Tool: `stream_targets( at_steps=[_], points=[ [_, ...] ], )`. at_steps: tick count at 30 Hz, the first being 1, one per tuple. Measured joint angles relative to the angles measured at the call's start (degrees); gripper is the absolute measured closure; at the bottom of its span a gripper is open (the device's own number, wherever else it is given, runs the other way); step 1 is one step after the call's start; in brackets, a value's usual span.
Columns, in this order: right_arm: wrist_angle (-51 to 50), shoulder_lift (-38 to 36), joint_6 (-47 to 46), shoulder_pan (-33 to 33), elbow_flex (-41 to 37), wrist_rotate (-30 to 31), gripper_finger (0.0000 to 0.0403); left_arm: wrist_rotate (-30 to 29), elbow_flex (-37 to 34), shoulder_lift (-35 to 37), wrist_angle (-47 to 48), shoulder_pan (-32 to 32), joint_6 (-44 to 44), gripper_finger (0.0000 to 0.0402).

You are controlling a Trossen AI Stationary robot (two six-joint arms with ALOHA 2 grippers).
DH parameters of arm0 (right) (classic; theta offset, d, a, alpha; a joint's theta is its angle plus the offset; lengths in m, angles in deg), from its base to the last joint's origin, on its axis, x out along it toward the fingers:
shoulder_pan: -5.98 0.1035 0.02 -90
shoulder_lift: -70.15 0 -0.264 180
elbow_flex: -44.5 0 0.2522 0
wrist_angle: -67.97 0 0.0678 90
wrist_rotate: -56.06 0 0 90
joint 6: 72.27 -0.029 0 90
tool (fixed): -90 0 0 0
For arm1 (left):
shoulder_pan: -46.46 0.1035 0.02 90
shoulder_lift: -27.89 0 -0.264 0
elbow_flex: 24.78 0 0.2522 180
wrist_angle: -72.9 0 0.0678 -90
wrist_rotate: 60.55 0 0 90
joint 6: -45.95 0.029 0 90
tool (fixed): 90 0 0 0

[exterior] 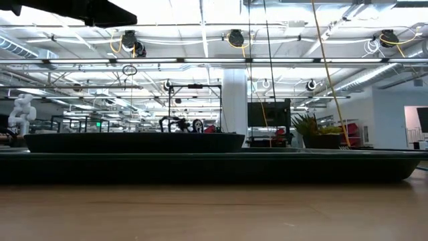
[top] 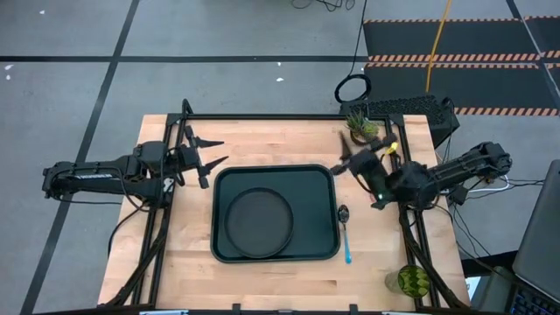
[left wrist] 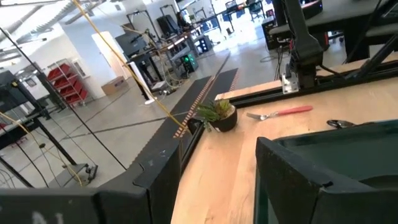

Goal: Pick and place plate/cup/fork/spoon on tray
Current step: Put the green cup to the top right of the black plate on the black tray

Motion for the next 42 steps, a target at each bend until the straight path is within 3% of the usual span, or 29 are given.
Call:
stream_targets(
  at_steps=[5,8,12,20,24,26,28,33,42],
  points=[
    [-22.57,-0.88,-4.42,1.01,8.83,4.48,0.021,0.0,0.0,0.0,0.33,0.02,-0.17,0.0192],
    [-24.79,0.72,-6.87,0.63,14.92,3.36,0.0207,0.0,-0.02,-0.02,-0.07,0.02,-0.02,0.0192],
    [-28.01,3.97,-7.05,-0.03,20.38,-3.53,0.0207,0.0,-0.02,-0.02,-0.36,0.02,0.5,0.0192],
    [-46.94,16.05,-6.43,-3.0,39.43,-3.73,0.0206,0.0,-0.02,0.0,-1.64,0.07,0.53,0.0192],
    [-50.07,20.98,-8.67,-4.38,45.65,-6.93,0.0206,0.0,-0.02,0.0,-1.86,0.07,0.53,0.0192],
    [-51.79,21.81,-14.26,-5.02,46.74,-12.21,0.0206,0.0,-0.02,0.0,-1.82,0.07,0.5,0.0192],
    [-56.96,21.59,-25.71,-6.18,46.96,-21.89,0.0206,0.0,0.0,0.0,-1.78,0.07,0.29,0.0192],
    [-77.07,19.53,-56.33,-12.27,46.99,-57.28,0.0206,0.01,-0.02,0.0,-0.24,0.04,-0.65,0.0192],
    [-112.82,20.65,-83.82,-17.11,46.95,-77.08,0.0206,0.02,-0.02,0.0,0.47,0.04,-0.95,0.0192]
  ],
)
